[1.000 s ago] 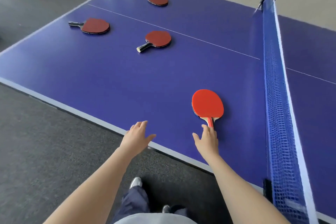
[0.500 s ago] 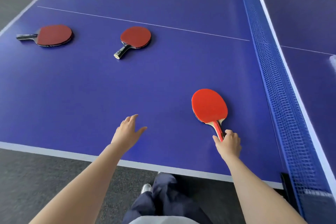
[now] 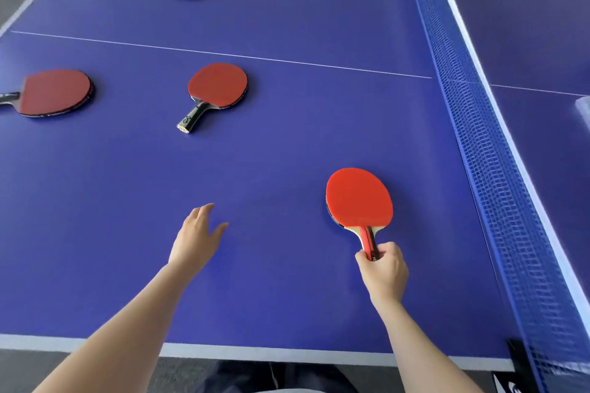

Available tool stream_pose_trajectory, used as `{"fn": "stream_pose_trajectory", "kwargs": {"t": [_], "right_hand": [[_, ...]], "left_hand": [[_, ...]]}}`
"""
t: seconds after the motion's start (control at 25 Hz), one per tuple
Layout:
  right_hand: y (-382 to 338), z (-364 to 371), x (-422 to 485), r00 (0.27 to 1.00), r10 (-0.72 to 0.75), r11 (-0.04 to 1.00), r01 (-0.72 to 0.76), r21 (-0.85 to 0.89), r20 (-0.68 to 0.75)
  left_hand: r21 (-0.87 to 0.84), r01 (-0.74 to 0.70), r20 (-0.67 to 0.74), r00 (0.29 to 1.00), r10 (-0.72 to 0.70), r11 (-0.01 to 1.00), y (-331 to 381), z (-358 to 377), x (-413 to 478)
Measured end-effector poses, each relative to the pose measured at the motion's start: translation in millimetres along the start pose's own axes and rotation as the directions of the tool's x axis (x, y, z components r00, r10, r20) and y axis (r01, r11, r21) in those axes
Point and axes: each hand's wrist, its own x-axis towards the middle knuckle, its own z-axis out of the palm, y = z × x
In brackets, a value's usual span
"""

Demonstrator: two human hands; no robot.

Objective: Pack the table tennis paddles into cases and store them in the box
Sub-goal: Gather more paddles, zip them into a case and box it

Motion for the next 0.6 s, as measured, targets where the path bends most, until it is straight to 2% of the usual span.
{"fn": "stream_pose_trajectory", "kwargs": {"t": [0.24, 0.36, 0.6], "right_hand": [[-69, 33, 5, 0.988, 0.076, 0.991, -0.059, 0.121, -0.136], [-102, 52, 10, 0.977, 0.126, 0.981, -0.097, 0.169, -0.171], [-136, 77, 18, 0.957, 0.176, 0.971, -0.131, 0.198, -0.232]], "left_hand": [[0.04, -0.08, -0.138, 0.987, 0.085, 0.996, 1, -44, 103], [0.044, -0.074, -0.189, 0.979, 0.081, 0.996, 1, -65, 167], [0.021, 0.002, -0.141, 0.99, 0.001, 1.0, -4, -72, 259]]}}
